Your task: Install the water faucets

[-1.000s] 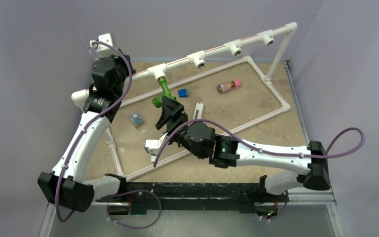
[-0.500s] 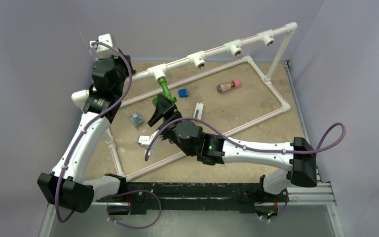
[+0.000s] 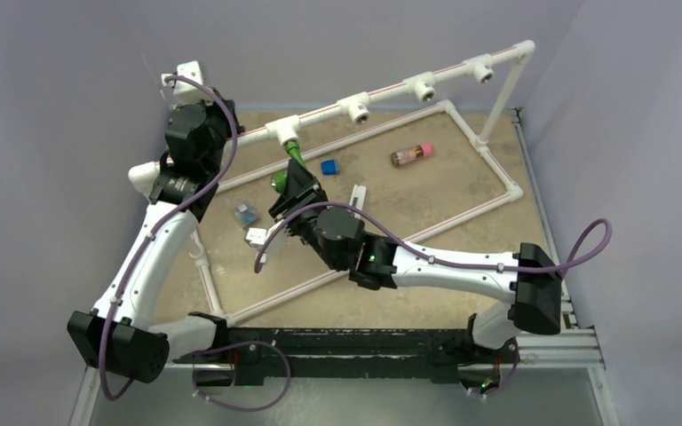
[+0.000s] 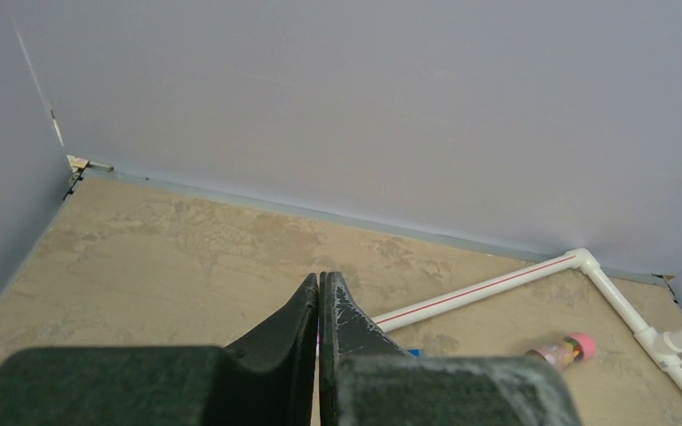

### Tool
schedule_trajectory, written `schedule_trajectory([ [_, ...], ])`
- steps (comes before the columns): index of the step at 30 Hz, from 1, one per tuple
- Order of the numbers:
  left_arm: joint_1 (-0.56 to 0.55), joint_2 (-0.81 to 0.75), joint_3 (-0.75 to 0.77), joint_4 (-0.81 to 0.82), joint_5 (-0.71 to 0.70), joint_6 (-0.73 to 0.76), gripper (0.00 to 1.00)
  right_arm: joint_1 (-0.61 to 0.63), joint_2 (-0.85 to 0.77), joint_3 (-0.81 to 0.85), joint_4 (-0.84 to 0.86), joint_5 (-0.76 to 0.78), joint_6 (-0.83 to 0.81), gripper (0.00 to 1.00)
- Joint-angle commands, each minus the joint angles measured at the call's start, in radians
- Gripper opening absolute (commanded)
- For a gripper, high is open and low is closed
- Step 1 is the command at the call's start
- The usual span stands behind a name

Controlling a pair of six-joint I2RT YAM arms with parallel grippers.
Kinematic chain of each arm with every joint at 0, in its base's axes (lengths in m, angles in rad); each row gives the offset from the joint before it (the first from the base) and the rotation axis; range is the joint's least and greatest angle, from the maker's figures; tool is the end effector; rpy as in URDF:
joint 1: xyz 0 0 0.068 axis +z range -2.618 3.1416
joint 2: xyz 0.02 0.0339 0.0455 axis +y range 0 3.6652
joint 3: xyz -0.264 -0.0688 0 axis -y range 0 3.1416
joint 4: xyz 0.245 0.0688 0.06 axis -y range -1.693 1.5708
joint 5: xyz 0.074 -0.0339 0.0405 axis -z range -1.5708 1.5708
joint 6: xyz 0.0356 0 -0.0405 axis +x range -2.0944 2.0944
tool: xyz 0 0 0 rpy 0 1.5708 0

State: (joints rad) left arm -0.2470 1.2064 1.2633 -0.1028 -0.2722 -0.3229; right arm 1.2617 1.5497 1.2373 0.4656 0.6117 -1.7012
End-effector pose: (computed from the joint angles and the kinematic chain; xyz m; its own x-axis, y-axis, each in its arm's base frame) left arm 0.2693 -0.0580 0.4290 -0.0343 -0.3066 -0.9512 -0.0378 0.9515 -0.3053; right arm 0.1314 0.3443 0.3750 0.5960 -0.8019 0.0416 0.1250 0.0415 -0.9913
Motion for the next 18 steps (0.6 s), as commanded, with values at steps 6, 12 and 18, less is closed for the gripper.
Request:
schedule_trajectory([
  [6, 0.006, 0.047, -0.076, -0.228, 0.013, -0.005, 0.00, 0.000, 0.015, 0.007, 0.182, 0.111, 0.103, 0.00],
  [12, 0.006, 0.047, -0.076, -0.228, 0.014, -0.005, 0.00, 0.014, 0.053, -0.012, 0.347, 0.160, 0.412, 0.00],
  [18, 0.006, 0.047, -0.073, -0.230, 0.014, -0.005, 0.00, 0.018, 0.079, -0.012, 0.470, 0.204, 0.794, 0.00],
])
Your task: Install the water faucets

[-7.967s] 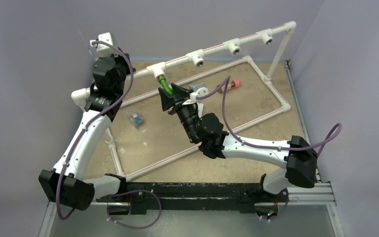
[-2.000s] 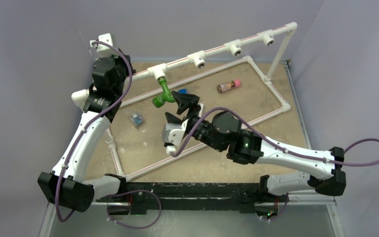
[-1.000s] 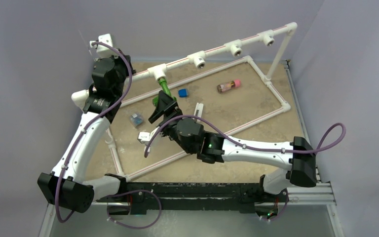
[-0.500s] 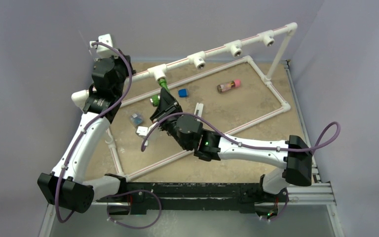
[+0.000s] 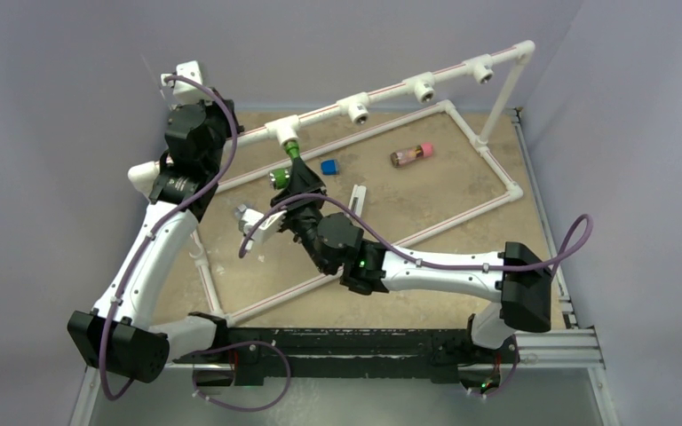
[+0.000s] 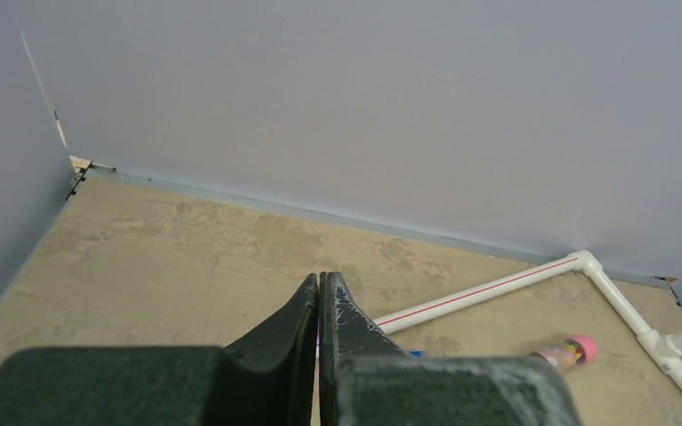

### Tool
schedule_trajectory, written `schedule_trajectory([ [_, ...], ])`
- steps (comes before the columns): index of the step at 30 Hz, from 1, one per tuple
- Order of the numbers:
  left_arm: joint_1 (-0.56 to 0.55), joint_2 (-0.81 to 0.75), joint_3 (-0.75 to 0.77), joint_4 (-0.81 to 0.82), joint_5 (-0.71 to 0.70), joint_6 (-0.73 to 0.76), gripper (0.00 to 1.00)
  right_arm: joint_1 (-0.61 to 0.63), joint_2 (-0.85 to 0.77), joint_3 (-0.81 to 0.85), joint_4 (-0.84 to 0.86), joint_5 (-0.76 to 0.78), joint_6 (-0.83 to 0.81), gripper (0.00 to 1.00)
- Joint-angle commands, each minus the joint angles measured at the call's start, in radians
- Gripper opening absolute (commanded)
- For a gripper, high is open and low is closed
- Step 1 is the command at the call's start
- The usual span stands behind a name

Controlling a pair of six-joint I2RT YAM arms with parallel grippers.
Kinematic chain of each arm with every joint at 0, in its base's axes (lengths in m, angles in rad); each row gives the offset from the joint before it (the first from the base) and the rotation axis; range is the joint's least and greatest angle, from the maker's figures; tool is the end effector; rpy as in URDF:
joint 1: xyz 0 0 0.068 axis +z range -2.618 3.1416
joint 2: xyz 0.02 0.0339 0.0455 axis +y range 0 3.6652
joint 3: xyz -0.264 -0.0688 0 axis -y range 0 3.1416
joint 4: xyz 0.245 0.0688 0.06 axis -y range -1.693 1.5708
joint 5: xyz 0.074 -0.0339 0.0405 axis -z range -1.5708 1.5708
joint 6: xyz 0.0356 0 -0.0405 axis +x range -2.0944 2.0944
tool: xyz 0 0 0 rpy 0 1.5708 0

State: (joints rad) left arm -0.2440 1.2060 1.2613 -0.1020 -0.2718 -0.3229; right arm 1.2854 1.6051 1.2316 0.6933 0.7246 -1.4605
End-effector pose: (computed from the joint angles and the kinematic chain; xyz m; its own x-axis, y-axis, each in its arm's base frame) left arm 0.2695 -0.0572 0.4285 -0.0342 -0.3065 -0.9513 -0.0405 0.9515 -0.3051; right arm 0.1281 0.3528 0.3755 0.5478 -0.7764 -0.3116 0.0284 0.3895 -0.9206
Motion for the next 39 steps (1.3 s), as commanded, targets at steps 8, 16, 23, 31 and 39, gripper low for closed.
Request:
schedule_trajectory([
  [8, 0.003, 0.049, -0.069, -0.231, 0.013, -0.005, 0.00, -0.006, -0.033, -0.046, 0.301, 0.065, 1.039, 0.00],
  [16, 0.003, 0.051, -0.065, -0.233, 0.020, -0.008, 0.00, -0.017, -0.100, -0.112, 0.344, 0.090, 1.551, 0.00],
  [23, 0.003, 0.044, -0.069, -0.235, 0.022, -0.011, 0.00, -0.043, -0.114, -0.124, 0.315, 0.093, 1.929, 0.00],
  [31, 0.003, 0.041, -0.073, -0.235, 0.029, -0.016, 0.00, -0.080, -0.135, -0.169, 0.229, 0.026, 2.494, 0.00],
  [39, 0.003, 0.038, -0.074, -0.235, 0.034, -0.019, 0.00, -0.081, -0.129, -0.174, 0.214, -0.050, 2.720, 0.23],
])
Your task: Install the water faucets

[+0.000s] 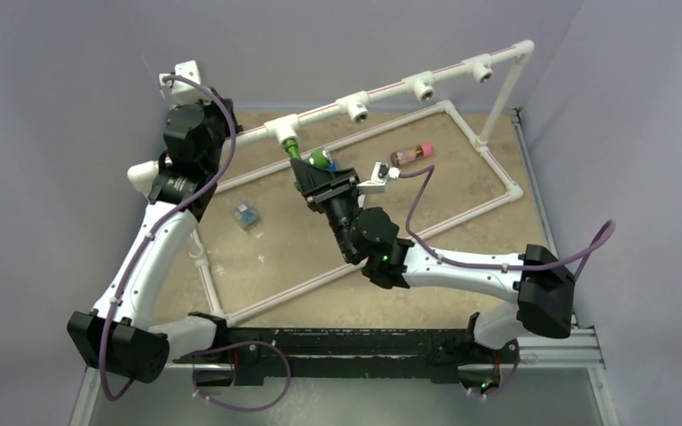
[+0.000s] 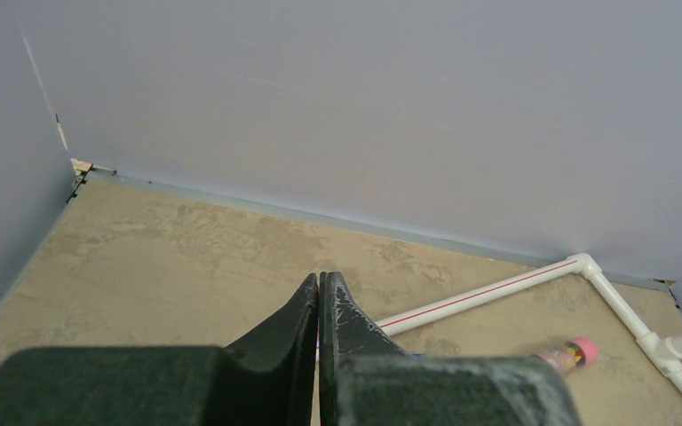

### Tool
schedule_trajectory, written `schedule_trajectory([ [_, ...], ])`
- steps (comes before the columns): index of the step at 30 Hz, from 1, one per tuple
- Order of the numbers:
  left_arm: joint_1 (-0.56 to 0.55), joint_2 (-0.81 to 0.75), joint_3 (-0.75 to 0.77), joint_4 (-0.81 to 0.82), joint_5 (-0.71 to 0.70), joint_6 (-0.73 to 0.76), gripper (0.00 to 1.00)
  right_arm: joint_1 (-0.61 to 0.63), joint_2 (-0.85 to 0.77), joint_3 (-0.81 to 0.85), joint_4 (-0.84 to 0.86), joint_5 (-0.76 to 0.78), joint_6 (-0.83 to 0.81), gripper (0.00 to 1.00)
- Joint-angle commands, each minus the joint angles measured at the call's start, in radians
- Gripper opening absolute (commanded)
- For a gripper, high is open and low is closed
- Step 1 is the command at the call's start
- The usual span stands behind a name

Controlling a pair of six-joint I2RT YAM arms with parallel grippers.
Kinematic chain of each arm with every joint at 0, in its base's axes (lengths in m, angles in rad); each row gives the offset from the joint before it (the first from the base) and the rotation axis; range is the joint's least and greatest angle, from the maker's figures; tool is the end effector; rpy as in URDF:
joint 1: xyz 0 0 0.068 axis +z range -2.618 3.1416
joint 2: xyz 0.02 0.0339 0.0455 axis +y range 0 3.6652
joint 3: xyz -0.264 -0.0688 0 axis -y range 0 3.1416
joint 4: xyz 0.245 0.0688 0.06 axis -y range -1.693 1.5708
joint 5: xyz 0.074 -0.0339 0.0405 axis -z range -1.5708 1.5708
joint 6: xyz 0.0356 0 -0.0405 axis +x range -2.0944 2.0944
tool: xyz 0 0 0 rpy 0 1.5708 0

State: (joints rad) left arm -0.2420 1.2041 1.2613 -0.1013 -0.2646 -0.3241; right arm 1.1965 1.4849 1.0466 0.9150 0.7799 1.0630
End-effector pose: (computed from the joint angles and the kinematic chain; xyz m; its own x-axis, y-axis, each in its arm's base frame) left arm 0.2690 -0.0568 0.4291 -0.0335 -0.3083 -0.9507 -0.0348 0.9510 -0.3072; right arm 0.1450 0.3007 0.3724 -0.2971 0.9430 -0.1501 -0.3573 0.0360 0.9333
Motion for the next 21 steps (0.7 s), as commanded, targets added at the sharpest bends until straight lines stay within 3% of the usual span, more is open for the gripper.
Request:
schedule_trajectory([
  [1, 0.001, 0.039, -0.073, -0.235, 0.026, -0.018, 0.00, 0.008, -0.011, 0.012, -0.015, -0.109, 0.203, 0.29],
  [4, 0.002, 0.037, -0.074, -0.237, 0.027, -0.017, 0.00, 0.008, -0.029, 0.011, -0.052, -0.108, 0.205, 0.47],
  [7, 0.001, 0.038, -0.072, -0.237, 0.027, -0.018, 0.00, 0.006, -0.051, 0.008, -0.107, -0.108, 0.192, 0.59],
  [14, 0.001, 0.043, -0.067, -0.238, 0.025, -0.020, 0.00, 0.003, -0.136, -0.072, -0.154, -0.141, 0.140, 0.71],
  [21, 0.001, 0.043, -0.067, -0.239, 0.023, -0.018, 0.00, 0.002, -0.243, -0.157, -0.148, -0.215, -0.079, 0.75],
])
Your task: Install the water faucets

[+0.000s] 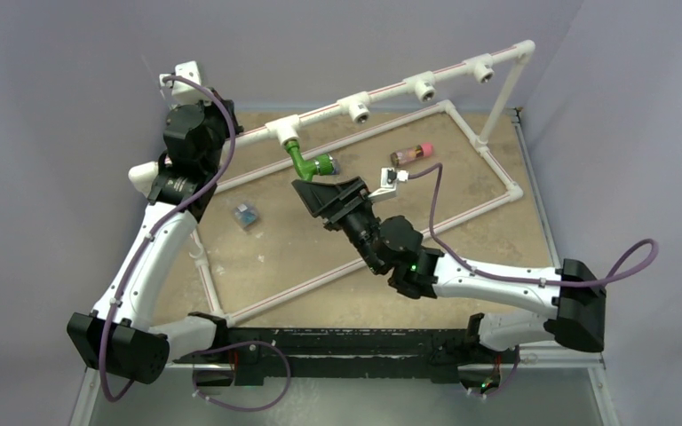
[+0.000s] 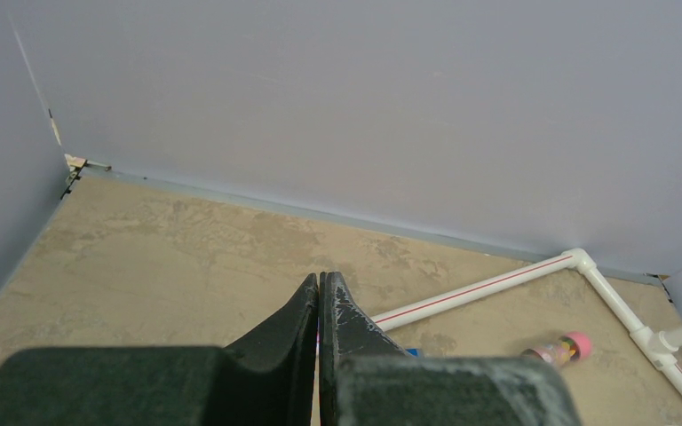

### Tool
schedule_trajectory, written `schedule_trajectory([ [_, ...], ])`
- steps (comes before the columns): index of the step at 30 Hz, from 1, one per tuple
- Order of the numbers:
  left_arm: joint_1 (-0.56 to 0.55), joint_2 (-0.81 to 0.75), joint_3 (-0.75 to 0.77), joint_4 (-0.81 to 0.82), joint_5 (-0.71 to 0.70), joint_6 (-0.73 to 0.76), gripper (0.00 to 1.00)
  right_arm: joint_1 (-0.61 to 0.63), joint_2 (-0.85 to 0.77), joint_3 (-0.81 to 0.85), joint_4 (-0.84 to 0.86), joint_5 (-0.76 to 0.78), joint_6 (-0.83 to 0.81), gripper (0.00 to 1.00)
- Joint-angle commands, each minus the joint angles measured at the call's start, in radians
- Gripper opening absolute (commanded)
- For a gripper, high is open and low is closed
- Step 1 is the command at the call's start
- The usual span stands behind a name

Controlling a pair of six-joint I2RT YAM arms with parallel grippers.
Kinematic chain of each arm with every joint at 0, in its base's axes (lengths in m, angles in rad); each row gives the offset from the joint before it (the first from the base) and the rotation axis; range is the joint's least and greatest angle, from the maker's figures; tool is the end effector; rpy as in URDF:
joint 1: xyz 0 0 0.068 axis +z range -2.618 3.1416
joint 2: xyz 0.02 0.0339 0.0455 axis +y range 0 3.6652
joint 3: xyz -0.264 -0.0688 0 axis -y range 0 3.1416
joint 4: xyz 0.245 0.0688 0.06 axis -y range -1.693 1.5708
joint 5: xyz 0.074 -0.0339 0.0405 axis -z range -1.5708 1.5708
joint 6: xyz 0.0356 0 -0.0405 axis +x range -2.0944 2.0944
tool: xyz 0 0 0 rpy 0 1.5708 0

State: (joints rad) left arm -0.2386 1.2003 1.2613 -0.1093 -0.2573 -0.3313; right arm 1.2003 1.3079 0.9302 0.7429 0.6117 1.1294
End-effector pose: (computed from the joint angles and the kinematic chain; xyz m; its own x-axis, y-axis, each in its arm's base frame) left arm 0.2680 -0.0559 0.4292 -0.0384 -0.3144 -0.9485 -0.0327 0.9491 -0.3133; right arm 0.1268 0.2700 0.3707 -0.4591 0.8623 -0.2136 -0.3600 0.0392 0.9321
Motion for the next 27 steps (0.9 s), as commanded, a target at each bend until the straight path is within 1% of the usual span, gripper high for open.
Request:
schedule_trajectory([
  [1, -0.002, 0.048, -0.066, -0.231, 0.015, -0.011, 0.00, -0.001, -0.081, -0.051, 0.021, -0.054, -0.174, 0.75],
  [4, -0.001, 0.050, -0.064, -0.231, 0.015, -0.011, 0.00, -0.001, -0.123, -0.066, 0.011, -0.080, -0.298, 0.75],
  [6, -0.002, 0.051, -0.061, -0.232, 0.015, -0.010, 0.00, -0.002, -0.150, -0.060, -0.009, -0.101, -0.411, 0.75],
  [12, -0.002, 0.053, -0.057, -0.236, 0.012, -0.007, 0.00, -0.001, -0.215, 0.028, -0.122, -0.163, -0.881, 0.74],
  [16, -0.002, 0.051, -0.060, -0.236, 0.007, -0.005, 0.00, 0.001, -0.238, 0.093, -0.199, -0.273, -1.204, 0.74],
  [19, -0.002, 0.048, -0.061, -0.237, 0.006, -0.004, 0.00, 0.000, -0.242, 0.130, -0.260, -0.320, -1.406, 0.75],
  [22, -0.002, 0.045, -0.061, -0.236, 0.003, -0.002, 0.00, 0.003, -0.243, 0.143, -0.279, -0.347, -1.625, 0.77],
  [23, -0.002, 0.045, -0.062, -0.236, 0.003, -0.002, 0.00, 0.004, -0.242, 0.145, -0.278, -0.351, -1.666, 0.78],
  [27, -0.002, 0.046, -0.062, -0.236, 0.003, 0.000, 0.00, 0.016, -0.227, 0.134, -0.251, -0.358, -1.940, 0.82],
])
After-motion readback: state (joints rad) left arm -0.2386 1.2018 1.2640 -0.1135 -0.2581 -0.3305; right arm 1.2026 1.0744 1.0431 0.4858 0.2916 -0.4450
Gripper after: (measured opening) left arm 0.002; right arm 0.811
